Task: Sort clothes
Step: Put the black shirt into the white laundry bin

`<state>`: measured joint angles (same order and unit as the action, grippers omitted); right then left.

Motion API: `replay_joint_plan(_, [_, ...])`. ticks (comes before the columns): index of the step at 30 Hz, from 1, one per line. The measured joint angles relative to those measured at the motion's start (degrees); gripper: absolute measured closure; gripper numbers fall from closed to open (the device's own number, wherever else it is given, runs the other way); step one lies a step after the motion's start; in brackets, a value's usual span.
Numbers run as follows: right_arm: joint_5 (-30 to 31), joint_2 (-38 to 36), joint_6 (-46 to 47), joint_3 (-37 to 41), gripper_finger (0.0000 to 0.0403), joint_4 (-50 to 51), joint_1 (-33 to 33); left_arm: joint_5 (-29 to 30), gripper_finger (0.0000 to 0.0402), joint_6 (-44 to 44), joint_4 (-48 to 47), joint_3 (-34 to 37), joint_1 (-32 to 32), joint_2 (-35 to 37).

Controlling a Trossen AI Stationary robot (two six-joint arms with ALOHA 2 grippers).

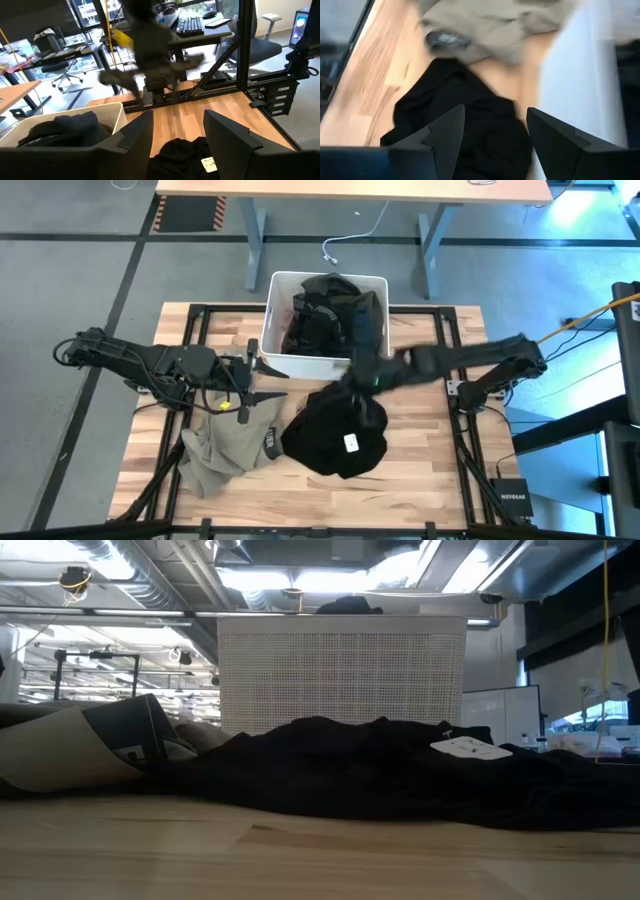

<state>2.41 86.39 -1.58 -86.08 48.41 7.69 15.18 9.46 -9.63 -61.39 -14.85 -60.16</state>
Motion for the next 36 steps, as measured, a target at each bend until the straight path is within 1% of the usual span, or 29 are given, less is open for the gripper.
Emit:
replay_joint_plan(5, [1.15, 3.55, 1.06, 12.72, 0.0171, -12.88, 5.34, 0.0, 0.0231, -0.1, -0.04, 0.0, 0.0, 0.0])
replay_joint_plan(8, [1.94, 6.88, 2.75, 16.89, 0.0165, -16.97, 6.14, -0.01, 0.0231, -0.1, -0.02, 0.0, 0.0, 0.0])
replay_joint_plan(18, [8.13, 18.43, 3.54, 17.6, 0.0089, -16.85, 5.12, 0.0, 0.0231, -0.1, 0.02, 0.0, 0.0, 0.0])
replay_joint_plan(20, [7.45, 20.88, 4.25, 17.64, 0.0082, -16.7, 4.13, 0.0, 0.0231, -0.1, 0.02, 0.0, 0.0, 0.0])
replay_joint_plan(23, [3.09, 23.56, 3.89, 17.26, 0.008, -17.44, 2.75, 0.0, 0.0231, -0.35, -0.03, 0.0, 0.0, 0.0])
replay_joint_plan(25, [1.45, 24.97, 3.4, 17.24, 0.0086, -17.57, 2.07, 0.0, 0.0231, -0.38, 0.02, 0.0, 0.0, 0.0])
replay_joint_plan(27, [0.31, 25.33, 3.25, 17.18, 0.0106, -17.67, 1.8, 0.0, 0.0231, -0.49, 0.0, 0.0, 0.0, 0.0])
replay_joint_plan(29, [0.64, 25.21, 3.02, 17.18, 0.0146, -17.63, 1.92, 0.0, 0.0231, -0.49, 0.04, 0.0, 0.0, 0.0])
replay_joint_plan(31, [1.34, 24.59, 2.84, 17.03, 0.0202, -16.93, 2.09, 0.0, 0.0231, -0.49, 0.01, 0.0, 0.0, 0.0])
replay_joint_plan(35, [0.94, 22.59, 2.81, 16.66, 0.0339, -14.54, 2.41, 0.0, 0.0231, -0.51, 0.02, 0.0, 0.0, 0.02])
replay_joint_plan(36, [0.39, 22.0, 2.78, 16.72, 0.0366, -13.74, 2.42, 0.0, 0.0231, -0.49, 0.02, 0.0, 0.0, 0.0])
